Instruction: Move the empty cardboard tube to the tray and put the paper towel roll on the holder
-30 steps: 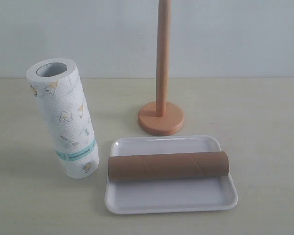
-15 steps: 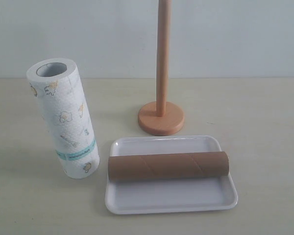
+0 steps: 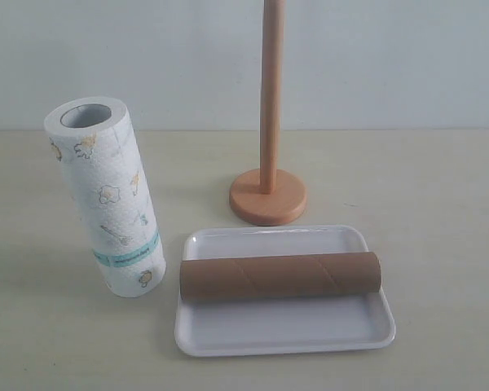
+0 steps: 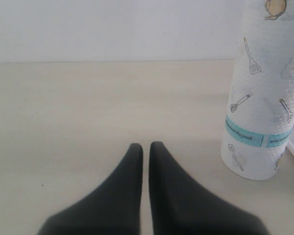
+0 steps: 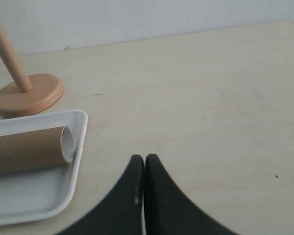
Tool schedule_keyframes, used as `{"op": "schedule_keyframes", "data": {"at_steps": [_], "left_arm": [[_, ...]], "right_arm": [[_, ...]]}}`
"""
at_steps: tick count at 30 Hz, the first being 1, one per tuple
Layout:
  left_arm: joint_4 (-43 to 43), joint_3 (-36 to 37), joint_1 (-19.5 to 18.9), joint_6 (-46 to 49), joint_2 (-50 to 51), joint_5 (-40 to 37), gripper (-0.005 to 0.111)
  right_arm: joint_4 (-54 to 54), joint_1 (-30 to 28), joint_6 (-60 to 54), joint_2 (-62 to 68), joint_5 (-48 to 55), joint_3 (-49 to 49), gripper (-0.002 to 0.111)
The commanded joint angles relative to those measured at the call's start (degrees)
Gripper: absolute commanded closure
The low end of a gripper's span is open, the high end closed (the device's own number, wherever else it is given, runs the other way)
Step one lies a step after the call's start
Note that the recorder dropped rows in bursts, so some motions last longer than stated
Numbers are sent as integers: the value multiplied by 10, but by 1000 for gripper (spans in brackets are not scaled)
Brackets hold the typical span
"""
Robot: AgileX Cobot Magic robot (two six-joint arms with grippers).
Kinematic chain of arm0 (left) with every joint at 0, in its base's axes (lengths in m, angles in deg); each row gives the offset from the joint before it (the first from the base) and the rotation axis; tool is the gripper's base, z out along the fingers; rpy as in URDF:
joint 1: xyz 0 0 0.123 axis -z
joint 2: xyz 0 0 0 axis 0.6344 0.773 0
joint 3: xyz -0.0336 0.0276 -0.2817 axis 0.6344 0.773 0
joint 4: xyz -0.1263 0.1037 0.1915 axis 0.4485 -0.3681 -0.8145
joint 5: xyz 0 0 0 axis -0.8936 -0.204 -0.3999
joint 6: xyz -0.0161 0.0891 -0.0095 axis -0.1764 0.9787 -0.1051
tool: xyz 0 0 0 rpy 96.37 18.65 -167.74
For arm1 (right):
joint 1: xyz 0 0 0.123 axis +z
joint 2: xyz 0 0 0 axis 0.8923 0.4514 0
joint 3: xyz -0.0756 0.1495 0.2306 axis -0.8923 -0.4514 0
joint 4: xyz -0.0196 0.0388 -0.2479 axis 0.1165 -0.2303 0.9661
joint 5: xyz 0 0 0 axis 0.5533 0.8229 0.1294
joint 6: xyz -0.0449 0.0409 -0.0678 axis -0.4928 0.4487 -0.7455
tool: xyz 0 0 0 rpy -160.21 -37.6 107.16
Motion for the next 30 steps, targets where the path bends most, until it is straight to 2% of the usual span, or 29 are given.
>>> {"op": "schedule_keyframes", "data": {"at_steps": [1, 9, 12, 19, 26, 30], "left_arm": [[7, -12, -2, 0, -2, 0, 103], [138, -171, -2, 0, -2, 0, 103], [154, -206, -2, 0, -2, 17, 103], [156, -208, -2, 0, -2, 229, 103], [156, -208, -2, 0, -2, 300, 103], [156, -208, -2, 0, 17, 369, 103]], "right_arm": [[6, -1, 0, -3, 0, 1, 108], [6, -1, 0, -3, 1, 1, 108], [6, -1, 0, -3, 1, 1, 108], [6, -1, 0, -3, 1, 1, 108], [6, -1, 0, -3, 1, 1, 108], [6, -1, 0, -3, 1, 1, 108]]}}
